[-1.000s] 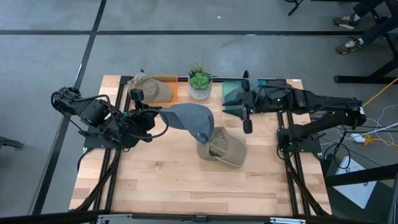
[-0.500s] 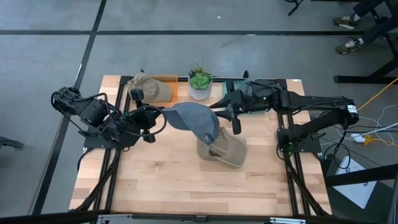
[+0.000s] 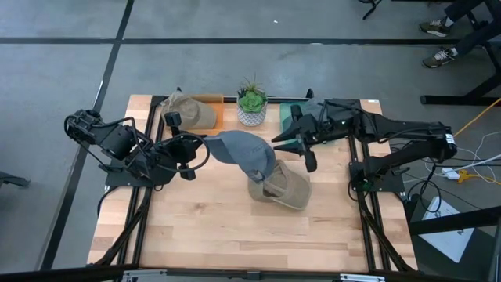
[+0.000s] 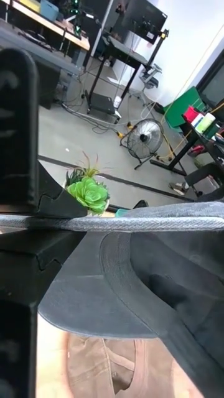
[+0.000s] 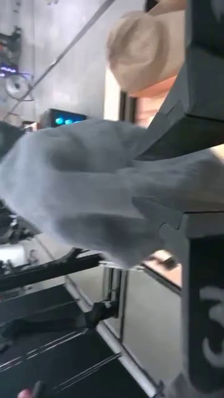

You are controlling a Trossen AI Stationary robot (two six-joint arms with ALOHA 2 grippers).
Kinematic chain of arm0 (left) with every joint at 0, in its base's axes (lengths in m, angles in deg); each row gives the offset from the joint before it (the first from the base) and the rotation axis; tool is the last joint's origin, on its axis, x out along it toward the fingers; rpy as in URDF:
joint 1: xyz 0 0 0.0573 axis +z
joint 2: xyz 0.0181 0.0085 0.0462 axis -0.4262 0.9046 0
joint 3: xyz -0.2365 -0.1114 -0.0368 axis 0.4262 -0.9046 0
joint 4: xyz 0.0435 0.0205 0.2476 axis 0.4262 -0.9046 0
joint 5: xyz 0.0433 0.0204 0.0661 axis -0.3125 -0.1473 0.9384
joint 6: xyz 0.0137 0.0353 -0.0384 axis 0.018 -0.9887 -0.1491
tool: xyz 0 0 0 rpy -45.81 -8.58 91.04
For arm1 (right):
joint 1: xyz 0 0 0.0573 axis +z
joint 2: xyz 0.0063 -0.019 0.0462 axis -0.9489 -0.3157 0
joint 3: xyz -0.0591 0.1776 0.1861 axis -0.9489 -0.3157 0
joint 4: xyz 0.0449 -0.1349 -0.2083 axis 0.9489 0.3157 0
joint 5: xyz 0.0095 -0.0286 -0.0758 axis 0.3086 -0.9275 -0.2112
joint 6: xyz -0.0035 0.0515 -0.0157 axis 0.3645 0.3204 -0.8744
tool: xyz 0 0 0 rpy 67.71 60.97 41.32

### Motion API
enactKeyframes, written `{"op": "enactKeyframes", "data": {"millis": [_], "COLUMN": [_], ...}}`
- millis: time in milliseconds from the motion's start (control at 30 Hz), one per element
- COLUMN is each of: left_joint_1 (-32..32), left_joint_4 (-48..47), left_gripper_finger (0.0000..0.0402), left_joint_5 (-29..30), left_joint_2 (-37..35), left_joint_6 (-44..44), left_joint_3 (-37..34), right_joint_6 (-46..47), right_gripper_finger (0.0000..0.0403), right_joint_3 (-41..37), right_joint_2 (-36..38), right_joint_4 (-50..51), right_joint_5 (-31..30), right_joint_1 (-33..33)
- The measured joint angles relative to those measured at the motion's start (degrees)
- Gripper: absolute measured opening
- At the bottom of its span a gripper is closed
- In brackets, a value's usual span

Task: Pick & Place hat
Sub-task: Put the gray cap into the green bin

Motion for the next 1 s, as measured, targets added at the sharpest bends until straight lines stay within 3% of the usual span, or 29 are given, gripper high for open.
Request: {"op": "enactKeyframes", "data": {"millis": [600,833,1000], "left_joint_1": [0.00,0.00,0.00], "left_joint_4": [0.00,-0.01,0.00], "left_gripper_finger": [0.0013,0.0013,0.0015], "left_joint_5": [-0.40,-0.40,-0.40], "left_joint_2": [0.00,0.00,0.00], "left_joint_6": [2.99,3.12,3.12], "left_joint_3": [-0.04,-0.04,-0.04], "right_joint_6": [4.58,1.41,2.97], "right_gripper_finger": [0.0104,0.0104,0.0104], "right_joint_3": [0.00,0.00,0.00], "right_joint_2": [0.90,0.90,0.90], "right_joint_4": [4.57,2.62,1.64], "right_joint_5": [1.91,-8.47,-10.63], "right_joint_1": [-0.02,-0.04,-0.02]}}
